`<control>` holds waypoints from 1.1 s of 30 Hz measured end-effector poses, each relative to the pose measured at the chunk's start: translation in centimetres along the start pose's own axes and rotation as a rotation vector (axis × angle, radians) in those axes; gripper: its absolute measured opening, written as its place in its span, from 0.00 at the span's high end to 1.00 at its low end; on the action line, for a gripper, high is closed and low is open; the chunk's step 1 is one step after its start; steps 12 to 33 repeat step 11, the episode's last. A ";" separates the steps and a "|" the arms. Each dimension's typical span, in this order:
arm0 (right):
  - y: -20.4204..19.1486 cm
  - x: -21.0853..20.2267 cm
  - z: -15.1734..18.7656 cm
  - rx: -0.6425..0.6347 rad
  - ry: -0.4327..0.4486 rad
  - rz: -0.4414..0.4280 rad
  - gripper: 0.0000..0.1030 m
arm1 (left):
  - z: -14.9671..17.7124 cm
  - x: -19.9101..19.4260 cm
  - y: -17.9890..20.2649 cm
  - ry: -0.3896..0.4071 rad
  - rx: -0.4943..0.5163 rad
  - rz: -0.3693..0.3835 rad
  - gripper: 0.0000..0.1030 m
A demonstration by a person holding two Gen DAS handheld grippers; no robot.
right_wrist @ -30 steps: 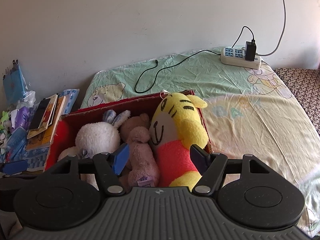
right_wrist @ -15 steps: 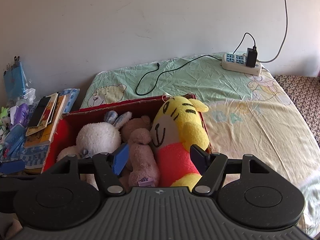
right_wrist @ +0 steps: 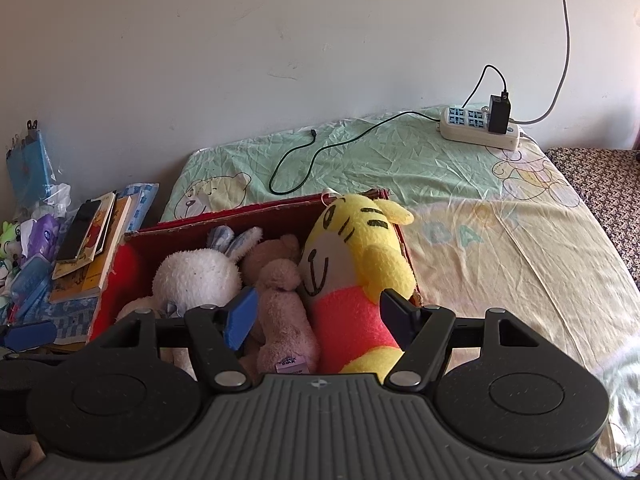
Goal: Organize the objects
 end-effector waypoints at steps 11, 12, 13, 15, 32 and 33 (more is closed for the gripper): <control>0.5 -0.3 0.1 0.021 0.013 -0.001 0.32 | 0.0 -0.2 0.3 0.017 0.000 0.015 0.02; 0.5 -0.3 0.1 0.021 0.013 -0.001 0.32 | 0.0 -0.2 0.3 0.017 0.000 0.015 0.02; 0.5 -0.3 0.1 0.021 0.013 -0.001 0.32 | 0.0 -0.2 0.3 0.017 0.000 0.015 0.02; 0.5 -0.3 0.1 0.021 0.013 -0.001 0.32 | 0.0 -0.2 0.3 0.017 0.000 0.015 0.02; 0.5 -0.3 0.1 0.021 0.013 -0.001 0.32 | 0.0 -0.2 0.3 0.017 0.000 0.015 0.02; 0.5 -0.3 0.1 0.021 0.013 -0.001 0.32 | 0.0 -0.2 0.3 0.017 0.000 0.015 0.02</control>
Point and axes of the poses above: each gripper's, at about its wrist camera, not at the fingertips, and x roughly the way its jaws point, y to its right, z to its underside, the point moved 3 cm from there along x, roughly the way its jaws point
